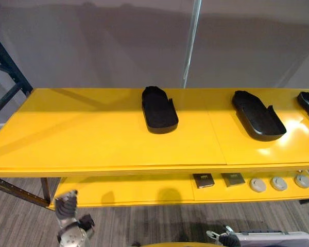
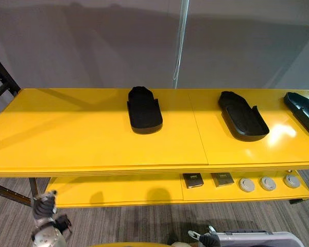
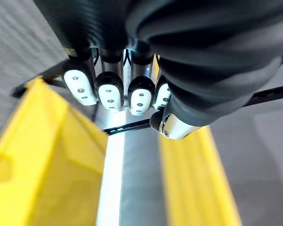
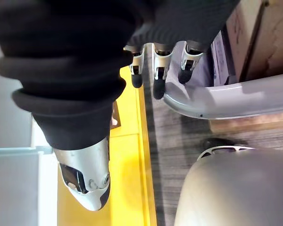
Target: Walk over and take plastic housings, then place them on the shelf
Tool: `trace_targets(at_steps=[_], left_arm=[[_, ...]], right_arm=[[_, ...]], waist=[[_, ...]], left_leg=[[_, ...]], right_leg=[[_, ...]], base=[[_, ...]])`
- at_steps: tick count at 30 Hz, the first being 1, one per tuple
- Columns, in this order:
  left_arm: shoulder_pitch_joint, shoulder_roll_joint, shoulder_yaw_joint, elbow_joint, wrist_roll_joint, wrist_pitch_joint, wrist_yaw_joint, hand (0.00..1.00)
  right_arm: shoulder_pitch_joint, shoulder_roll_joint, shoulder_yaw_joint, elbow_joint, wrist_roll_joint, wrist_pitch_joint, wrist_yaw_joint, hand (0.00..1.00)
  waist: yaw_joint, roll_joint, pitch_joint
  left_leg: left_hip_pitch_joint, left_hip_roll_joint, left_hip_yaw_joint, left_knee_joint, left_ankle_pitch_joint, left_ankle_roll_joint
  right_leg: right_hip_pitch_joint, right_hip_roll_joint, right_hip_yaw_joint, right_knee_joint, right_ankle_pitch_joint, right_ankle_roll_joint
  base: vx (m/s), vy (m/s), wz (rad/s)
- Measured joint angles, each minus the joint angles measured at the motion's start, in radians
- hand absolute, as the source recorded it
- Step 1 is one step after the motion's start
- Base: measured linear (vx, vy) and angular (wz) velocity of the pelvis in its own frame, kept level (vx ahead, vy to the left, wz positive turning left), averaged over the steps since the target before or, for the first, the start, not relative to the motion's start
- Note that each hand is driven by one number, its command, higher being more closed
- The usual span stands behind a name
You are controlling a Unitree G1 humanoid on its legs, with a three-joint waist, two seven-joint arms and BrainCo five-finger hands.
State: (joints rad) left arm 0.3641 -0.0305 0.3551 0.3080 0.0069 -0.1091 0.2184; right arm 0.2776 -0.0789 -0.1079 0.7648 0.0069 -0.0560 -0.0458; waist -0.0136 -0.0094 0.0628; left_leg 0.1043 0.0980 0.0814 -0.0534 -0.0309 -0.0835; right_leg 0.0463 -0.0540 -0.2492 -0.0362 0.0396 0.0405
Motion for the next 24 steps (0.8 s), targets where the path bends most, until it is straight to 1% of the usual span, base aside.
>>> trace_targets(at_steps=[1, 2, 5, 9, 10, 12, 15, 19, 20, 22, 24], left_arm=[[-0.015, -0.001, -0.010, 0.091, -0.001, 0.012, -0.018, 0.00], [-0.030, 0.000, -0.023, 0.179, -0.004, 0.020, -0.024, 0.00], [-0.046, 0.000, -0.076, 0.322, -0.005, 0.029, -0.024, 0.00], [-0.081, 0.009, -0.105, 0.407, 0.004, 0.034, -0.023, 0.00], [-0.082, 0.009, -0.105, 0.408, 0.004, 0.034, -0.023, 0.00], [-0.089, 0.037, -0.153, 0.435, 0.014, 0.034, -0.023, 0.00], [-0.112, 0.042, -0.170, 0.458, 0.043, 0.034, -0.023, 0.00], [-0.136, 0.052, -0.204, 0.458, 0.057, 0.034, -0.022, 0.00], [-0.144, 0.055, -0.211, 0.458, 0.069, 0.034, -0.022, 0.00], [-0.155, 0.062, -0.232, 0.456, 0.083, 0.034, -0.022, 0.00], [-0.168, 0.064, -0.244, 0.455, 0.086, 0.034, -0.022, 0.00]], right_arm=[[0.001, 0.005, 0.000, -0.007, 0.000, 0.000, 0.000, 0.00], [0.000, 0.010, 0.000, -0.007, 0.000, -0.003, 0.000, 0.00], [-0.014, 0.013, 0.009, -0.007, 0.009, -0.018, 0.002, 0.00], [-0.057, 0.026, 0.010, -0.002, 0.025, -0.036, 0.001, 0.00], [-0.057, 0.026, 0.010, -0.002, 0.025, -0.036, 0.001, 0.00], [-0.079, 0.032, 0.010, 0.007, 0.032, -0.046, 0.001, 0.00], [-0.094, 0.032, 0.009, 0.008, 0.032, -0.047, 0.000, 0.00], [-0.104, 0.032, 0.009, 0.009, 0.033, -0.047, 0.000, 0.00], [-0.111, 0.032, 0.009, 0.009, 0.035, -0.047, -0.001, 0.00], [-0.118, 0.032, 0.009, 0.008, 0.042, -0.047, -0.005, 0.00], [-0.123, 0.031, 0.008, 0.005, 0.042, -0.049, -0.013, 0.00]], waist=[[0.000, -0.001, -0.002], [0.000, -0.003, -0.005], [-0.002, 0.000, -0.009], [-0.001, 0.004, -0.008], [-0.001, 0.004, -0.008], [-0.001, 0.007, -0.011], [-0.005, 0.016, -0.009], [-0.016, 0.020, -0.007], [-0.024, 0.021, -0.005], [-0.028, 0.020, 0.005], [-0.028, 0.021, 0.016]], left_leg=[[0.000, 0.001, 0.001, 0.000, 0.000, 0.000], [0.001, 0.003, 0.002, -0.001, 0.000, 0.000], [0.005, 0.006, 0.006, -0.007, -0.001, 0.000], [0.012, 0.007, 0.013, -0.016, -0.001, -0.001], [0.012, 0.007, 0.013, -0.016, -0.001, -0.001], [0.016, 0.008, 0.031, -0.017, -0.001, -0.006], [0.019, 0.007, 0.034, -0.017, 0.000, -0.003], [0.033, 0.007, 0.046, -0.015, -0.007, -0.010], [0.032, 0.007, 0.049, -0.011, -0.011, -0.009], [0.029, 0.008, 0.055, 0.012, -0.028, -0.005], [0.007, 0.011, 0.057, 0.061, -0.058, -0.003]], right_leg=[[0.000, 0.002, 0.000, 0.000, 0.000, 0.000], [-0.001, 0.003, 0.001, -0.001, 0.000, 0.000], [-0.001, 0.007, 0.007, -0.005, 0.000, -0.001], [0.001, 0.014, 0.019, -0.022, 0.001, -0.002], [0.000, 0.014, 0.019, -0.022, 0.001, -0.002], [0.001, 0.017, 0.035, -0.033, 0.011, -0.008], [0.000, 0.018, 0.044, -0.037, 0.015, -0.013], [0.002, 0.019, 0.057, -0.037, 0.015, -0.013], [0.002, 0.019, 0.059, -0.036, 0.014, -0.012], [0.004, 0.019, 0.061, -0.030, 0.011, -0.011], [0.001, 0.017, 0.061, -0.007, -0.006, -0.009]], base=[[0.00, 0.000, 0.00], [0.00, 0.000, 0.00], [-0.01, -0.007, -0.04], [0.00, -0.003, -0.06], [0.03, 0.002, -0.10], [0.05, 0.011, -0.17], [0.07, 0.016, -0.11], [0.06, 0.016, -0.10], [0.02, 0.022, -0.10], [-0.02, 0.024, -0.10], [-0.05, 0.013, -0.06]])
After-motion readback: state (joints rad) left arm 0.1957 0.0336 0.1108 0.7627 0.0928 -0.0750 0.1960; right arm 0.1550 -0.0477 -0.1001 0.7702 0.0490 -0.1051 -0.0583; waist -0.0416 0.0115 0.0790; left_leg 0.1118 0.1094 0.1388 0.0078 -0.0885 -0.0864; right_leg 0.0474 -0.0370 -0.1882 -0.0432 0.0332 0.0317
